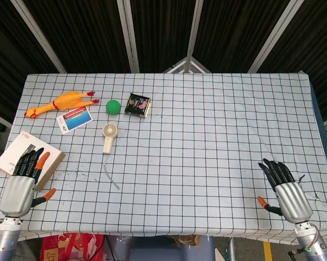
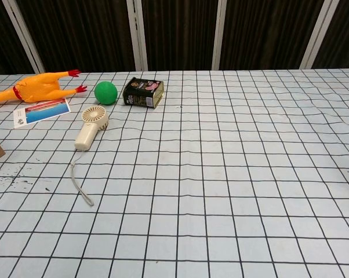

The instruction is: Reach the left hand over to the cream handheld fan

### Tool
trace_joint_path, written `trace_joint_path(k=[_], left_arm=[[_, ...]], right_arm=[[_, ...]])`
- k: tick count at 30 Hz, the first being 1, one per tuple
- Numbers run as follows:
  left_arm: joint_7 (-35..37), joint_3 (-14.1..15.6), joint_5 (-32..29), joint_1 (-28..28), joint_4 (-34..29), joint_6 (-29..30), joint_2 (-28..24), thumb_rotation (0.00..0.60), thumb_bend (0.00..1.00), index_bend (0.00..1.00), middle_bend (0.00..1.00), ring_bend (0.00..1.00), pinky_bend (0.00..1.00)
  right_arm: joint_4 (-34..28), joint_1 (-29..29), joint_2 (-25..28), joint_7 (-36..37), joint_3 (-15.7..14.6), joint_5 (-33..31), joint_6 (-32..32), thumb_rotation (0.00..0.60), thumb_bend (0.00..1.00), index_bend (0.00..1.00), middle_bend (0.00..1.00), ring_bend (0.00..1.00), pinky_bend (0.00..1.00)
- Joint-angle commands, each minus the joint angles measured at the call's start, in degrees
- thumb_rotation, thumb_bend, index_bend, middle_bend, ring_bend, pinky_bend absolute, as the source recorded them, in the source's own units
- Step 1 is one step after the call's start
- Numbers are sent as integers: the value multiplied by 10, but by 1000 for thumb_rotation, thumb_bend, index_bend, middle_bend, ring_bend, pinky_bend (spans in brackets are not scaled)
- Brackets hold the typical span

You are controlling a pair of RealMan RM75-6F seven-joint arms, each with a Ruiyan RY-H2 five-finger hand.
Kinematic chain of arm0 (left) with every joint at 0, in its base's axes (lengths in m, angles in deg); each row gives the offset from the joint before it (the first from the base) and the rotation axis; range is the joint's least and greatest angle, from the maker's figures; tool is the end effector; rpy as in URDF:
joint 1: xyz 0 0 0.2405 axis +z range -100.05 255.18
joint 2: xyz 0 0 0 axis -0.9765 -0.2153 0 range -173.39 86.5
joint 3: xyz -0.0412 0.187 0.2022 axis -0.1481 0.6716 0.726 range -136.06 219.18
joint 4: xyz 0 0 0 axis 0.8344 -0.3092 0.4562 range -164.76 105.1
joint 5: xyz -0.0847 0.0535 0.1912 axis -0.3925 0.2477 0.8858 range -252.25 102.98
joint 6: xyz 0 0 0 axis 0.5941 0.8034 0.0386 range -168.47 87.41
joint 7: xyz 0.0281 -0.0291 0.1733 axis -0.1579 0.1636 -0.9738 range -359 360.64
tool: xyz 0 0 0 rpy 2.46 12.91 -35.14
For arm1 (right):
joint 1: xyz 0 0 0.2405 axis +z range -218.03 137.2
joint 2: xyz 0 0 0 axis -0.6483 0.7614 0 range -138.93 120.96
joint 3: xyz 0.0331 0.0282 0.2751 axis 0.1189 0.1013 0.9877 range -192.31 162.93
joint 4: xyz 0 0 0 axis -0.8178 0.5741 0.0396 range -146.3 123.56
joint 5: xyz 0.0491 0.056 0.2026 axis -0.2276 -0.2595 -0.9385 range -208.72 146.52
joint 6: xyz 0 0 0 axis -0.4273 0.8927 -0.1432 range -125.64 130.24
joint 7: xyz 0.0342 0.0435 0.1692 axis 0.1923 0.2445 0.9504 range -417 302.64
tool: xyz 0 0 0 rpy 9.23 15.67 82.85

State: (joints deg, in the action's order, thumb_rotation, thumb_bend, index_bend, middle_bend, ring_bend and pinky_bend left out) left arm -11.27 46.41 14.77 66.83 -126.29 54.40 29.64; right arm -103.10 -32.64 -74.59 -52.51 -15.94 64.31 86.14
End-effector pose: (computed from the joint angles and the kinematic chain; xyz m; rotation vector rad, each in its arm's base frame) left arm -0.2735 0.2145 0.1110 -1.4586 -0.8046 -1.0430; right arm -0.3042 -0.2141 0.1288 1.5806 -0.9507 1.0333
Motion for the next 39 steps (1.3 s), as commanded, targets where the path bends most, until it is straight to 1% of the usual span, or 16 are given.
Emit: trace_joint_path(k=[1, 7, 8, 10, 11, 12, 13, 14, 16, 18, 20, 24, 27, 30, 34, 39], left_arm=[[-6, -3, 1, 2, 0, -6, 0, 600, 163, 0, 0, 0, 68], [-7, -9, -11, 5, -10, -24, -5, 600, 162, 0, 0, 0, 72], [-8, -10, -12, 5, -11, -26, -5, 600, 164, 0, 0, 0, 93], [-13, -12, -16, 3, -14, -35, -7, 600, 199, 0, 58, 34, 199], [-21, -16, -23, 0, -17, -45, -9, 600, 250, 0, 150, 107, 307], [-26, -19, -28, -3, -20, -51, -10, 600, 296, 0, 237, 180, 389], [-33, -24, -33, -6, -23, -58, -11, 600, 374, 0, 378, 305, 502], [-44, -34, -45, -14, -28, -72, -13, 600, 452, 0, 510, 422, 596], [-52, -48, -68, -28, -39, -97, -14, 600, 567, 0, 668, 557, 702], [-69, -71, -110, -52, -51, -142, -16, 600, 673, 0, 777, 656, 795], [-88, -91, -144, -76, -56, -179, -14, 600, 735, 0, 836, 710, 847], [-141, -131, -226, -131, -50, -255, 6, 600, 788, 0, 888, 756, 895], [-192, -152, -291, -167, -39, -295, 29, 600, 813, 0, 908, 772, 913], [-245, -166, -349, -199, -21, -310, 61, 600, 825, 0, 913, 776, 918], [-295, -174, -405, -229, 2, -313, 99, 600, 825, 0, 914, 776, 918], [-331, -175, -449, -256, 25, -316, 132, 600, 826, 0, 911, 776, 920]], right_arm=[[0, 1, 0, 1, 1, 0, 0, 600, 289, 0, 0, 0, 61], [-1, 0, 1, 2, 0, 1, 0, 600, 290, 0, 0, 0, 61], [-1, 0, 1, 2, 0, 1, 1, 600, 290, 0, 0, 0, 61], [-2, 0, 1, 2, 0, 3, 2, 600, 289, 0, 0, 0, 61], [-3, 1, 1, 1, -1, 5, 2, 600, 289, 0, 0, 0, 61], [-3, 1, 0, -1, -1, 5, 1, 600, 289, 0, 0, 0, 61], [-3, 1, 0, -2, -1, 5, -1, 600, 289, 0, 0, 0, 61], [-3, 2, -1, -2, -2, 4, -3, 600, 290, 0, 0, 0, 61], [-4, 2, -1, -2, -2, 3, -4, 600, 290, 0, 0, 0, 61], [-5, 3, 0, -1, -1, 3, -3, 600, 290, 0, 0, 0, 61], [-5, 3, 1, 1, -1, 3, -3, 600, 290, 0, 0, 0, 61], [-6, 3, 3, 5, -1, 2, -5, 600, 289, 0, 0, 0, 61], [-7, 3, 5, 12, -1, 2, -4, 600, 289, 0, 0, 0, 61], [-5, 3, 7, 16, -3, 4, -3, 600, 289, 0, 0, 0, 61], [-6, 2, 8, 21, -4, 5, -3, 600, 289, 0, 0, 0, 61], [-6, 2, 9, 25, -6, 6, -3, 600, 290, 0, 0, 0, 61]])
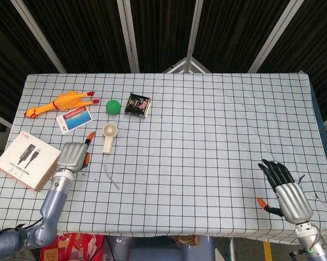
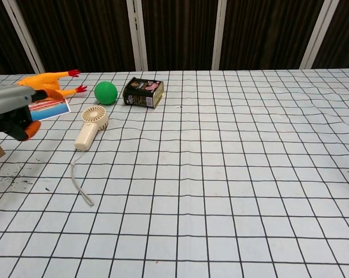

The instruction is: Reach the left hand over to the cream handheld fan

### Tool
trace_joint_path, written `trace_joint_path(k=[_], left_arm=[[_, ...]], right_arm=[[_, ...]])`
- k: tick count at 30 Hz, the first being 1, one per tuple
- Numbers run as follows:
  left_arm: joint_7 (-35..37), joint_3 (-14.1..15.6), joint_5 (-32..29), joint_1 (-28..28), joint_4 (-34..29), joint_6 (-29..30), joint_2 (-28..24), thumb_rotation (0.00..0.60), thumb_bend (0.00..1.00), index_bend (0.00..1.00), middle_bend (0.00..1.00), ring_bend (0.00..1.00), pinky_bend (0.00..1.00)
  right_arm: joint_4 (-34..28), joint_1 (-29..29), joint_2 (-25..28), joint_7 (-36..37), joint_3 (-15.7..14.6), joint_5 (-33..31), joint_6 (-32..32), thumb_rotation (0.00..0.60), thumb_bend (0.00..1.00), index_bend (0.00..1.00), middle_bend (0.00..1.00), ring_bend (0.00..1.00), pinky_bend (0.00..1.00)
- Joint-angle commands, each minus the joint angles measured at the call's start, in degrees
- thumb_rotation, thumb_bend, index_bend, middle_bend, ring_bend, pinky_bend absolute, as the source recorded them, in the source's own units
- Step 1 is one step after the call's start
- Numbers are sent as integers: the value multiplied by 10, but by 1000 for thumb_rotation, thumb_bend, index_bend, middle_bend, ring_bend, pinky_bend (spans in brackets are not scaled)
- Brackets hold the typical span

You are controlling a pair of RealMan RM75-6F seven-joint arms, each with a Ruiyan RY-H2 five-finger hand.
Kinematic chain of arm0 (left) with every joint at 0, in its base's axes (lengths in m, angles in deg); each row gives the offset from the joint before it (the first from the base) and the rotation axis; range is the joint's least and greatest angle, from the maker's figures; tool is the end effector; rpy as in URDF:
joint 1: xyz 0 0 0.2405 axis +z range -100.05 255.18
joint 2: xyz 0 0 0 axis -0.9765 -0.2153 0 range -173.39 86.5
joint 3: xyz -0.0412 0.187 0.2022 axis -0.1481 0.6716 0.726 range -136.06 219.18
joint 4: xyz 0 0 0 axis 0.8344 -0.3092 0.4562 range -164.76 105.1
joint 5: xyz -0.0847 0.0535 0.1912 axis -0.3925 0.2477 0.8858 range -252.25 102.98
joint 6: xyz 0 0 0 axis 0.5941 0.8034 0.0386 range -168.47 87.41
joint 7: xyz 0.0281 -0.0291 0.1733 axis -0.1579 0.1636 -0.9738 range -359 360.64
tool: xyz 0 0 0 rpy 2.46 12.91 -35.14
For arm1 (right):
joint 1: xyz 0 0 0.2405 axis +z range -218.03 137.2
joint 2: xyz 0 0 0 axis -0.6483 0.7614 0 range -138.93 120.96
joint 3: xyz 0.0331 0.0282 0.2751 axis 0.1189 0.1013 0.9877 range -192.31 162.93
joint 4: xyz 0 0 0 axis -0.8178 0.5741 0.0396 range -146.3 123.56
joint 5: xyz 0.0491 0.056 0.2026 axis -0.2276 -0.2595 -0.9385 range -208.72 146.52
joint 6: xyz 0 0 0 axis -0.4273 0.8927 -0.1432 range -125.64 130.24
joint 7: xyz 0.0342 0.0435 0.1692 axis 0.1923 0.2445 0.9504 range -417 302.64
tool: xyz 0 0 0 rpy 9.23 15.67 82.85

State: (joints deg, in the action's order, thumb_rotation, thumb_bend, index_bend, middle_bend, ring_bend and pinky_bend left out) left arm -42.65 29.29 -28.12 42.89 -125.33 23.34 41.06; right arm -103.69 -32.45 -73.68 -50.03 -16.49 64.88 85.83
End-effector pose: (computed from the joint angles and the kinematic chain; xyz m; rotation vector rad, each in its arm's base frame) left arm -0.2147 0.3647 0.0043 -1.6589 -0.9508 -0.6071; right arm -0.3028 -0.2124 0.1302 1.5866 -0.9901 1.0545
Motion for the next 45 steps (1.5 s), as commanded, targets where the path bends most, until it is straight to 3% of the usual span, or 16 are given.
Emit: trace_joint_path(k=[1, 16, 45], left_arm=[[-23, -4, -29, -22, 22, -8, 25, 600, 826, 0, 910, 776, 920], [-53, 16, -78, -60, 71, -14, 77, 600, 828, 0, 907, 776, 922], [-54, 35, -105, -80, 98, -12, 95, 600, 833, 23, 904, 772, 922]], right_arm=[[-1, 0, 0, 1, 0, 0, 0, 600, 290, 0, 0, 0, 61], [-1, 0, 2, 6, 0, -1, 0, 600, 289, 0, 0, 0, 61], [-1, -1, 2, 9, 1, -1, 2, 600, 290, 0, 0, 0, 61]])
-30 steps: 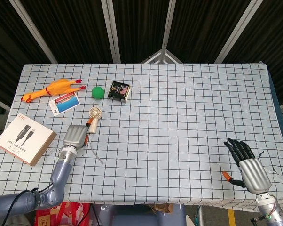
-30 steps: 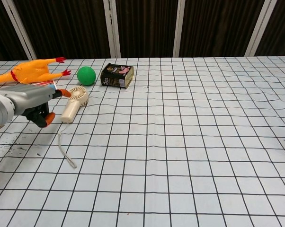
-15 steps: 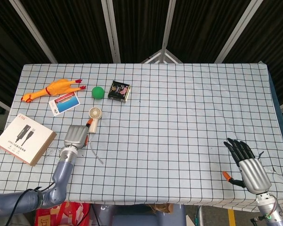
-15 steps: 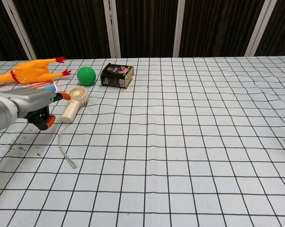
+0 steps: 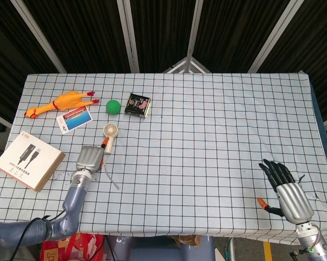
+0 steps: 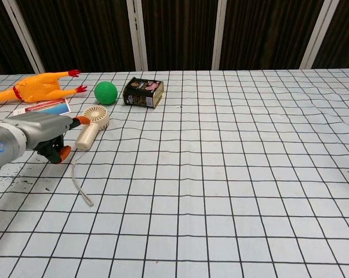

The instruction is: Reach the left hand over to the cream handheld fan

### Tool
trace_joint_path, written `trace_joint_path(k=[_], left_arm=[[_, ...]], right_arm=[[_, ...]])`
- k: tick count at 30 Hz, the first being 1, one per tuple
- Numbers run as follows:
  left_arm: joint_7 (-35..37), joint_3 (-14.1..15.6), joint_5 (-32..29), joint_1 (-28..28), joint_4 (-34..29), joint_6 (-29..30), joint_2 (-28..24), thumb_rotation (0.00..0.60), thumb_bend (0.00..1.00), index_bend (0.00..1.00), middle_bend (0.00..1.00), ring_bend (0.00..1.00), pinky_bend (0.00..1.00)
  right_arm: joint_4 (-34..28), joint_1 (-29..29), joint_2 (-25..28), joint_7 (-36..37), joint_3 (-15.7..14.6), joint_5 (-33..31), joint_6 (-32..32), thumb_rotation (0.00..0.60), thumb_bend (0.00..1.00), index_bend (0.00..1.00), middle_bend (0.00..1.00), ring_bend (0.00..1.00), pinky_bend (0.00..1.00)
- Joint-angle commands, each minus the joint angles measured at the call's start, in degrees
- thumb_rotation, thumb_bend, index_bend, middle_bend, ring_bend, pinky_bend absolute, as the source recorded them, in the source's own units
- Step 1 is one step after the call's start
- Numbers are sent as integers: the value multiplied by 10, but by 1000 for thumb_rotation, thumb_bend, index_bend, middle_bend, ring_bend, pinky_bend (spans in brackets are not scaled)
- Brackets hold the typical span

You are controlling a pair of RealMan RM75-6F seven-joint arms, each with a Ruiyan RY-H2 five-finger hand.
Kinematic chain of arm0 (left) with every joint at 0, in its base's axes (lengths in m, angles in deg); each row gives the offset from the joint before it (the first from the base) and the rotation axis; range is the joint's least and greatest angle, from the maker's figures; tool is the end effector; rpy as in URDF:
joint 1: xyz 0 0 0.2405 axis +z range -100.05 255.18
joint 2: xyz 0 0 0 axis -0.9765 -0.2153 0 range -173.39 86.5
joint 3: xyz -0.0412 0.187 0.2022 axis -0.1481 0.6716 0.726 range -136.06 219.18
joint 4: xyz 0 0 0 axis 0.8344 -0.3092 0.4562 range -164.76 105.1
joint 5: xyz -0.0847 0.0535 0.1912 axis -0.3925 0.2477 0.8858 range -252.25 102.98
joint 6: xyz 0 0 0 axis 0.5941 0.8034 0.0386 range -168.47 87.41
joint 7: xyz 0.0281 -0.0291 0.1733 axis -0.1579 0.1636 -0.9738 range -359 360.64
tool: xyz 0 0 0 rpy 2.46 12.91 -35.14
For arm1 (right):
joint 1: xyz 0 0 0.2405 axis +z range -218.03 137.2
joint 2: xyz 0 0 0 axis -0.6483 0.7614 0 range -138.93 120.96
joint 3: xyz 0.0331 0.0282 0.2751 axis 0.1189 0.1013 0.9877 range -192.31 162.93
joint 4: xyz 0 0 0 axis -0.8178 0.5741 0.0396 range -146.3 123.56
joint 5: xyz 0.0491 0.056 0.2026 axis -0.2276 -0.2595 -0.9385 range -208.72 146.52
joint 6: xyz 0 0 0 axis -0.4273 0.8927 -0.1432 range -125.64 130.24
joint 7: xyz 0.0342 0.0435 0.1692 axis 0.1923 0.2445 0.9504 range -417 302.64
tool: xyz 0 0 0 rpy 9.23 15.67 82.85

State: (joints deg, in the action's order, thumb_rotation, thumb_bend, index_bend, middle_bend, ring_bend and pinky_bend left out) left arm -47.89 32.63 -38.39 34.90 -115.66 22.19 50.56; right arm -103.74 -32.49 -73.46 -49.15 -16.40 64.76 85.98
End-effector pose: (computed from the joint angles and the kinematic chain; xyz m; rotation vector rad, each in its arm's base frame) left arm -0.2067 0.3769 -0.0581 -1.7348 -0.9517 -0.4633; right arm -0.3031 -0.2127 0.1322 1.5774 -0.9996 1.0643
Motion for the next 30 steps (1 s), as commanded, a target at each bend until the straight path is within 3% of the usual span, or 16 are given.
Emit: trace_joint_path(k=[1, 22, 30], left_arm=[[-1, 3, -6, -1, 3, -2, 1, 600, 834, 28, 904, 772, 922], [7, 11, -28, -6, -1, -12, -1, 600, 836, 37, 902, 771, 922], [64, 3, 76, 14, -49, 55, -26, 600, 800, 0, 835, 701, 895]], right_arm=[[0, 0, 0, 0, 0, 1, 0, 600, 290, 0, 0, 0, 61], [1, -1, -1, 0, -1, 2, 3, 600, 290, 0, 0, 0, 61], [2, -2, -2, -2, -1, 2, 4, 600, 290, 0, 0, 0, 61]])
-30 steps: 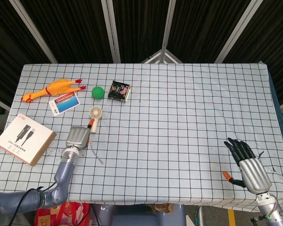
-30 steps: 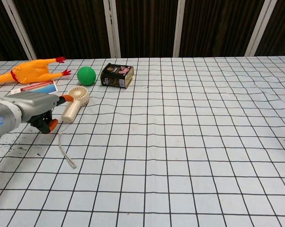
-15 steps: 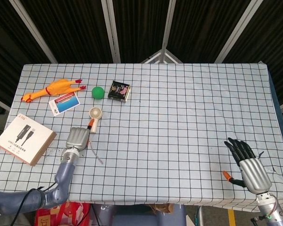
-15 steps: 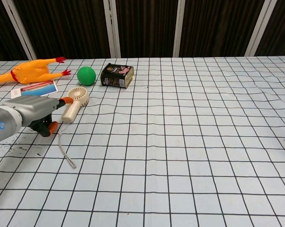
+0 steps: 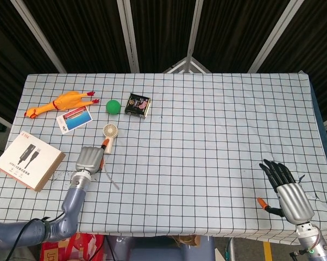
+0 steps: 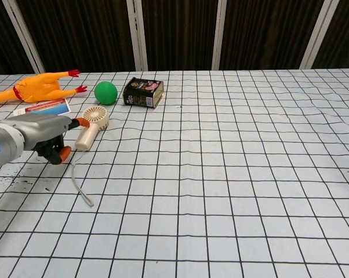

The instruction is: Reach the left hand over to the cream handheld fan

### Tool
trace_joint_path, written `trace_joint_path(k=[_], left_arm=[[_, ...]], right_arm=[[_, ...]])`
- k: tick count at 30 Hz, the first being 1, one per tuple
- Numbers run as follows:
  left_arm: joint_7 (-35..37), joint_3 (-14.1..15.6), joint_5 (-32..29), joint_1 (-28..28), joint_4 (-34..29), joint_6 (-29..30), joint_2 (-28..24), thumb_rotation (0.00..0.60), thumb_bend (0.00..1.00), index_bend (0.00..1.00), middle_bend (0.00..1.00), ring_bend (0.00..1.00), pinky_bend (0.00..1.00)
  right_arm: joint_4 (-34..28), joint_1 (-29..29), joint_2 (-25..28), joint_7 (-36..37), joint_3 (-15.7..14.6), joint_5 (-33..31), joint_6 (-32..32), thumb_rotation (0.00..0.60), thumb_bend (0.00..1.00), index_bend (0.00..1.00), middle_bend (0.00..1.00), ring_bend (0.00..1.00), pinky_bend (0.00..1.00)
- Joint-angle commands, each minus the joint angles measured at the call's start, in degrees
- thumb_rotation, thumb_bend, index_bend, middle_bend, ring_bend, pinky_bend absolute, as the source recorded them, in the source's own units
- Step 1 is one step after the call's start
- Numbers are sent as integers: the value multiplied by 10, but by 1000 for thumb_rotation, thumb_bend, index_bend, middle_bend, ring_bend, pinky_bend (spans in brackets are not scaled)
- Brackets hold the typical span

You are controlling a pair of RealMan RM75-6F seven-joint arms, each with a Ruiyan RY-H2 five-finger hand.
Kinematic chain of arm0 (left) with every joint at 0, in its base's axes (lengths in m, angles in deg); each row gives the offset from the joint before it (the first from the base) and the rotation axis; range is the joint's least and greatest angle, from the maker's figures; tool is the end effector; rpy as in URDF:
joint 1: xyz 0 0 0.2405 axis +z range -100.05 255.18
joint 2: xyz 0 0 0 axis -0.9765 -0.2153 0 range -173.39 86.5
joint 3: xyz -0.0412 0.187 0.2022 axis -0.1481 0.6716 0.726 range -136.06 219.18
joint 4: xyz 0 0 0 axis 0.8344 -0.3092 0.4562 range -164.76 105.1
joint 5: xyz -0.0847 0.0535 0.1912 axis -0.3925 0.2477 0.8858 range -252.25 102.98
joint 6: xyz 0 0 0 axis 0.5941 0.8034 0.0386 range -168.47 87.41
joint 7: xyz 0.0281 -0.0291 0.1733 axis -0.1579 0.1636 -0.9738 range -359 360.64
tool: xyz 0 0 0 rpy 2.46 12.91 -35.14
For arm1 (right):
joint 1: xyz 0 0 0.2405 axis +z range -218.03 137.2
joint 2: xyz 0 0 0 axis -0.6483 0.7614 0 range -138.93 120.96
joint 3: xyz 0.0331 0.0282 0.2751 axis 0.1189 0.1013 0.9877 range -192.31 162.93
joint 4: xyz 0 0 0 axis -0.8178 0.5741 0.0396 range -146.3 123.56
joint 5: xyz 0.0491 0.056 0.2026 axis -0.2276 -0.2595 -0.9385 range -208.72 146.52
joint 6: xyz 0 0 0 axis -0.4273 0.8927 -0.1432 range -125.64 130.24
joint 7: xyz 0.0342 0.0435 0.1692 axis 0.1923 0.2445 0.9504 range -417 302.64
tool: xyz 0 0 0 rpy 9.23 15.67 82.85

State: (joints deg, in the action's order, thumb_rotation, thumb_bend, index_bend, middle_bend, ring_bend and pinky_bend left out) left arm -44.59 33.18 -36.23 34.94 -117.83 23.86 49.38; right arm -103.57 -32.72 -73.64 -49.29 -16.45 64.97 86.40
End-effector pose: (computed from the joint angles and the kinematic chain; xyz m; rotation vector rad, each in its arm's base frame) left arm -0.1994 0.3747 -0.0502 -1.7211 -0.9639 -0.5292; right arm -0.3032 -0.2113 0.1322 1.5754 -0.9943 1.0668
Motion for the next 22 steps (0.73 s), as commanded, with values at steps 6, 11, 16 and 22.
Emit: trace_joint_path(k=[6, 11, 16, 22], left_arm=[[97, 11, 176, 57, -85, 125, -56, 600, 528, 0, 541, 470, 706], [157, 55, 281, 113, -125, 202, -106, 600, 291, 0, 182, 143, 341], [229, 120, 372, 185, -131, 270, -159, 600, 187, 0, 0, 0, 31], [286, 165, 444, 253, -78, 340, -184, 600, 186, 0, 0, 0, 0]], right_arm=[[1, -1, 0, -3, 0, 0, 2, 600, 289, 0, 0, 0, 61], [2, -2, -1, -7, 1, -2, 3, 600, 290, 0, 0, 0, 61], [4, -2, -3, -13, 4, -4, 4, 600, 289, 0, 0, 0, 61], [2, -1, -6, -22, 5, -9, -1, 600, 290, 0, 0, 0, 61]])
